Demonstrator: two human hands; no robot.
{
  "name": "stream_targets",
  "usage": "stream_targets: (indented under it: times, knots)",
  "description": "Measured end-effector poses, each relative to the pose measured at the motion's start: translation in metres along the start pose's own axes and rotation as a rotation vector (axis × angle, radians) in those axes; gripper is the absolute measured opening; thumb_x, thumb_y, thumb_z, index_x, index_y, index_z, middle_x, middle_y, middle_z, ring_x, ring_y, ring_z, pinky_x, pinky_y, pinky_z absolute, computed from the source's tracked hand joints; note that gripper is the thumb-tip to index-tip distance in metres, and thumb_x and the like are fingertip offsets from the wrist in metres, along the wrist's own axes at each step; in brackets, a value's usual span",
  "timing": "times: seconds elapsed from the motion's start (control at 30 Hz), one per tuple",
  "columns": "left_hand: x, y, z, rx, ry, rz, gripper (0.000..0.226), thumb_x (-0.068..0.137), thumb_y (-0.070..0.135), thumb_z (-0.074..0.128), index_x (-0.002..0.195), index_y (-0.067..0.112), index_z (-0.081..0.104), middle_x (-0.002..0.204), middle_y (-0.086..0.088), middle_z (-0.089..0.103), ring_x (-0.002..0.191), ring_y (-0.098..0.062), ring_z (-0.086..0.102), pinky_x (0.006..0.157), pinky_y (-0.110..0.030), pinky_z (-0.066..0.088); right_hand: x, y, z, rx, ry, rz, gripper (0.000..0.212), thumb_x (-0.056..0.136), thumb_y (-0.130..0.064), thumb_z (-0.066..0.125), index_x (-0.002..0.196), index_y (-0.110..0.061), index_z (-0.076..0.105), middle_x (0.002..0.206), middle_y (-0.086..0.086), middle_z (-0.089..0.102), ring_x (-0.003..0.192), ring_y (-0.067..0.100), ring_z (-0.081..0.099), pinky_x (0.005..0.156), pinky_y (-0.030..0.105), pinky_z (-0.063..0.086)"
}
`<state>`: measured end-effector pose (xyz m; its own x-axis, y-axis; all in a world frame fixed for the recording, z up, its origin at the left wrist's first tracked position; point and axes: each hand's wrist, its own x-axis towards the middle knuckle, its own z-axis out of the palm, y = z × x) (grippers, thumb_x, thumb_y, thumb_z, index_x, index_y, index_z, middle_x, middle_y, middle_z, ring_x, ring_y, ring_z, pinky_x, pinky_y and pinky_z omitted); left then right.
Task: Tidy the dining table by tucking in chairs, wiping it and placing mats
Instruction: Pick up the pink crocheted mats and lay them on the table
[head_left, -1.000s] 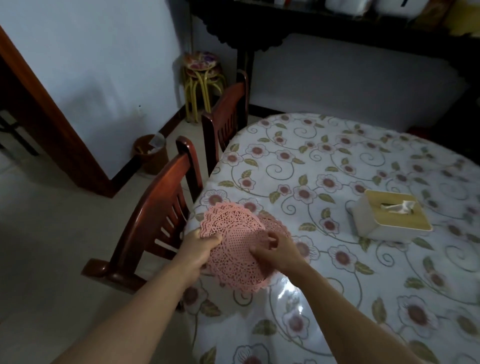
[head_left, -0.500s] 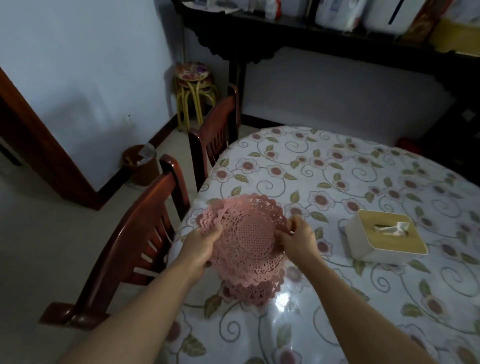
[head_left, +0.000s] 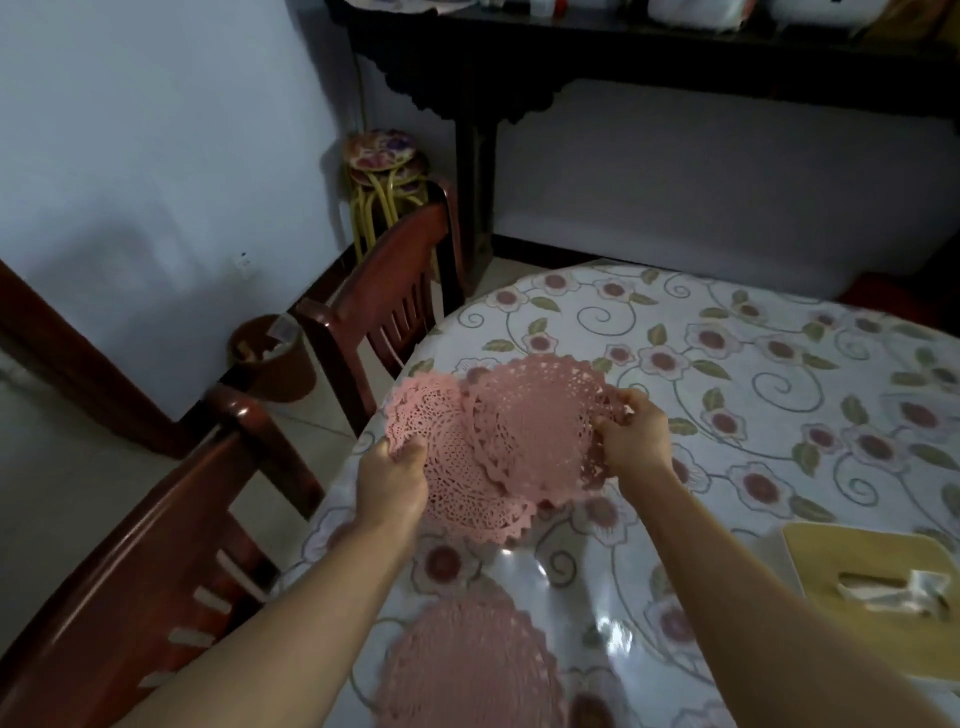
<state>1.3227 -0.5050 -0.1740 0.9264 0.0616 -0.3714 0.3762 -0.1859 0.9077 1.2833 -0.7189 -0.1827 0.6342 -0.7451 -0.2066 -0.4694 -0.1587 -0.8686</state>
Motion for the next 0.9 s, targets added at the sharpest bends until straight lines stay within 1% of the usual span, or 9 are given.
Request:
stream_targets:
  times: [0.07, 0.17, 0.27, 0.43, 0.53, 0.67, 0.73, 0.8, 0.9]
  knots:
    - [0.014, -0.002, 0.007, 0.003, 0.054, -0.016, 0.039, 0.095, 0.026, 0.052, 0.123, -0.001, 0.054, 0.12, -0.016, 0.061, 0.115, -0.033, 0.056, 0.099, -0.04, 0.044, 0.028, -0.001, 0.01, 0.148, 0.03, 0.073, 0.032, 0.091, 0.005, 0.045, 0.106, -0.021, 0.055, 0.069, 0.007, 0.059, 0.047, 0.02, 0.051, 0.032, 0.021, 0.041]
    - [0.032, -0.004, 0.011, 0.017, 0.081, 0.002, 0.045, 0.091, 0.031, 0.056, 0.125, 0.003, 0.055, 0.123, -0.017, 0.062, 0.115, -0.033, 0.057, 0.101, -0.047, 0.045, 0.068, 0.002, 0.03, 0.298, 0.068, 0.161, 0.038, 0.092, 0.006, 0.038, 0.109, -0.026, 0.05, 0.07, 0.007, 0.058, 0.048, 0.019, 0.049, 0.034, 0.022, 0.038]
    - [0.049, -0.008, 0.015, 0.005, 0.094, -0.014, 0.057, 0.085, 0.039, 0.057, 0.132, 0.006, 0.05, 0.129, -0.016, 0.059, 0.118, -0.033, 0.056, 0.102, -0.048, 0.044, 0.1, 0.01, 0.05, 0.373, 0.094, 0.19, 0.043, 0.091, 0.007, 0.037, 0.116, -0.024, 0.051, 0.082, 0.005, 0.062, 0.056, 0.018, 0.051, 0.043, 0.027, 0.039]
    - [0.056, -0.003, 0.013, 0.033, 0.121, 0.014, 0.043, 0.093, 0.028, 0.054, 0.128, 0.004, 0.052, 0.126, -0.013, 0.06, 0.113, -0.031, 0.058, 0.1, -0.048, 0.046, 0.12, 0.023, 0.063, 0.291, 0.04, 0.163, 0.042, 0.089, 0.002, 0.038, 0.125, -0.016, 0.052, 0.106, 0.01, 0.064, 0.086, 0.031, 0.063, 0.074, 0.043, 0.057]
    - [0.052, -0.002, 0.01, 0.031, 0.099, 0.026, 0.044, 0.092, 0.027, 0.056, 0.129, 0.004, 0.052, 0.128, -0.013, 0.06, 0.116, -0.029, 0.058, 0.103, -0.048, 0.044, 0.118, 0.027, 0.056, 0.213, -0.077, 0.124, 0.038, 0.081, 0.008, 0.042, 0.114, -0.005, 0.055, 0.093, 0.012, 0.064, 0.079, 0.027, 0.063, 0.058, 0.034, 0.054]
    - [0.033, -0.001, 0.01, 0.032, 0.05, 0.01, 0.034, 0.093, 0.023, 0.056, 0.123, 0.006, 0.058, 0.117, -0.011, 0.066, 0.108, -0.028, 0.061, 0.101, -0.048, 0.045, 0.105, 0.037, 0.048, 0.016, -0.134, 0.053, 0.073, 0.071, -0.003, 0.06, 0.136, -0.024, 0.036, 0.133, 0.01, 0.048, 0.121, 0.035, 0.05, 0.093, 0.053, 0.05]
    - [0.02, 0.0, 0.011, -0.001, 0.016, -0.003, 0.035, 0.093, 0.025, 0.057, 0.122, 0.006, 0.058, 0.117, -0.011, 0.066, 0.107, -0.029, 0.062, 0.1, -0.049, 0.046, 0.072, 0.027, 0.038, 0.043, -0.239, 0.024, 0.073, 0.078, -0.007, 0.063, 0.143, -0.019, 0.034, 0.142, 0.009, 0.042, 0.129, 0.034, 0.043, 0.103, 0.047, 0.042]
    - [0.003, 0.001, 0.014, -0.043, -0.02, -0.033, 0.042, 0.092, 0.03, 0.058, 0.127, 0.008, 0.054, 0.123, -0.01, 0.063, 0.11, -0.03, 0.06, 0.101, -0.05, 0.045, 0.03, 0.013, 0.026, 0.063, -0.405, 0.057, 0.058, 0.091, -0.02, 0.059, 0.143, -0.007, 0.036, 0.14, 0.012, 0.045, 0.126, 0.03, 0.046, 0.102, 0.041, 0.039]
    - [-0.029, 0.004, 0.012, -0.079, -0.079, -0.035, 0.039, 0.091, 0.028, 0.059, 0.126, 0.01, 0.054, 0.123, -0.007, 0.062, 0.112, -0.029, 0.059, 0.101, -0.051, 0.044, -0.024, 0.0, 0.009, 0.071, -0.563, 0.05, 0.045, 0.089, -0.039, 0.06, 0.122, -0.008, 0.059, 0.108, 0.006, 0.065, 0.098, 0.024, 0.061, 0.082, 0.034, 0.049]
